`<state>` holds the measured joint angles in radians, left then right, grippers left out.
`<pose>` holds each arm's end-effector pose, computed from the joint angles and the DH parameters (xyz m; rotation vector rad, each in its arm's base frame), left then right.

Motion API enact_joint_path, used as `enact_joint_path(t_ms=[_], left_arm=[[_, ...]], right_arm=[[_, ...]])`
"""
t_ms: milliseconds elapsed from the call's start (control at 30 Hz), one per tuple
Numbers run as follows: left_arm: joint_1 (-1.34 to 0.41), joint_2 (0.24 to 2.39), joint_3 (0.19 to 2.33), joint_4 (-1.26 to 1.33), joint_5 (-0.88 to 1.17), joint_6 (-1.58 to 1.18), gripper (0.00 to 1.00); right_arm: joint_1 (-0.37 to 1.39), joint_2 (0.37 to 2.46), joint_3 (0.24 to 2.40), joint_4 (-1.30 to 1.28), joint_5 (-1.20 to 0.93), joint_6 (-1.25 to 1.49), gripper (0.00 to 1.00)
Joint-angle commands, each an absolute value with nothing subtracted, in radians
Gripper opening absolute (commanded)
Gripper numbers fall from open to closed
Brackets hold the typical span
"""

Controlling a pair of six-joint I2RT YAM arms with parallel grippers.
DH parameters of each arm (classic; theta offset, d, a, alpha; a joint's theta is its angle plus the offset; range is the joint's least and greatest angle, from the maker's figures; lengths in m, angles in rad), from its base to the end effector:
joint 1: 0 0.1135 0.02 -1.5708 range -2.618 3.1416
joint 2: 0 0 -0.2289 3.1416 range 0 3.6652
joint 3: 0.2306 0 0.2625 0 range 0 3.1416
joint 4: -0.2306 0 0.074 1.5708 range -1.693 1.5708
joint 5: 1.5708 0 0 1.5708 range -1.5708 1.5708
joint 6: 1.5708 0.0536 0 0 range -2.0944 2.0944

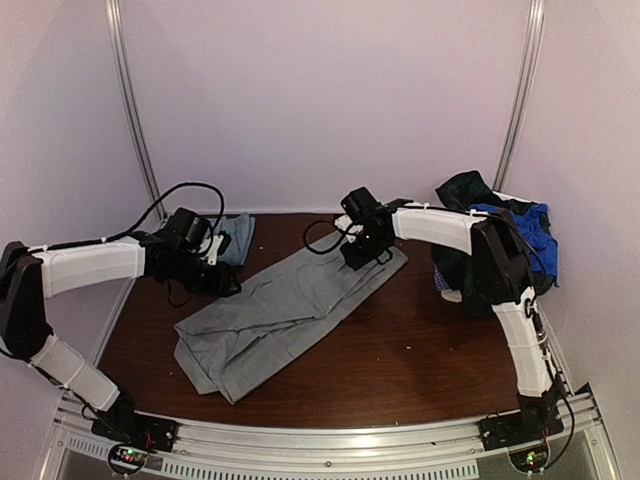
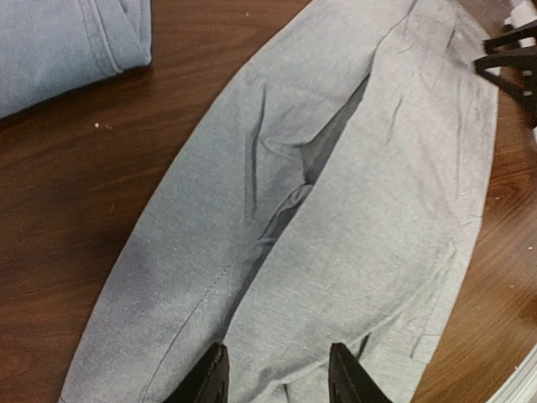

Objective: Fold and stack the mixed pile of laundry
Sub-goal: Rotate the rectangle-folded shirt at the center of the board.

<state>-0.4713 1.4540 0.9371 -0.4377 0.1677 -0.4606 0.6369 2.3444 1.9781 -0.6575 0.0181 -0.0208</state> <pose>0.2797 -0.1526 0.1632 0.0837 2.6064 -0.5685 0.4077 0.3004 0.1328 -0.8360 2.4703 0.1993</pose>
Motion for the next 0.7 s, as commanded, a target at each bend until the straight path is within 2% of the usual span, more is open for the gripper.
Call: enact_joint_path(t_ms=[0, 200, 367, 500, 667], left_arm=[[-0.488, 1.573, 0.946, -0.466, 0.118, -0.424, 0.41], [-0.542, 1.633, 0.911, -0.468, 0.085, -0.439, 0.37], [-0.609, 1.647, 0.854, -0.481, 0.082, -0.446, 0.35], [-0.609, 1.643, 0.807, -0.472, 0.06, -0.486, 0.35], [-0.607, 1.639, 0.798, -0.458, 0.046, -0.537, 0.35]], right_arm=[[0.661, 2.178, 1.874, -0.628, -0.096, -0.004, 0.45], [0.692, 2.104, 1.681, -0.547, -0.257, 0.072, 0.44], [0.684, 2.093, 1.603, -0.51, -0.285, 0.067, 0.44], [0.657, 2.12, 1.672, -0.509, -0.299, 0.02, 0.46], [0.629, 2.277, 1.905, -0.594, -0.282, -0.035, 0.46]])
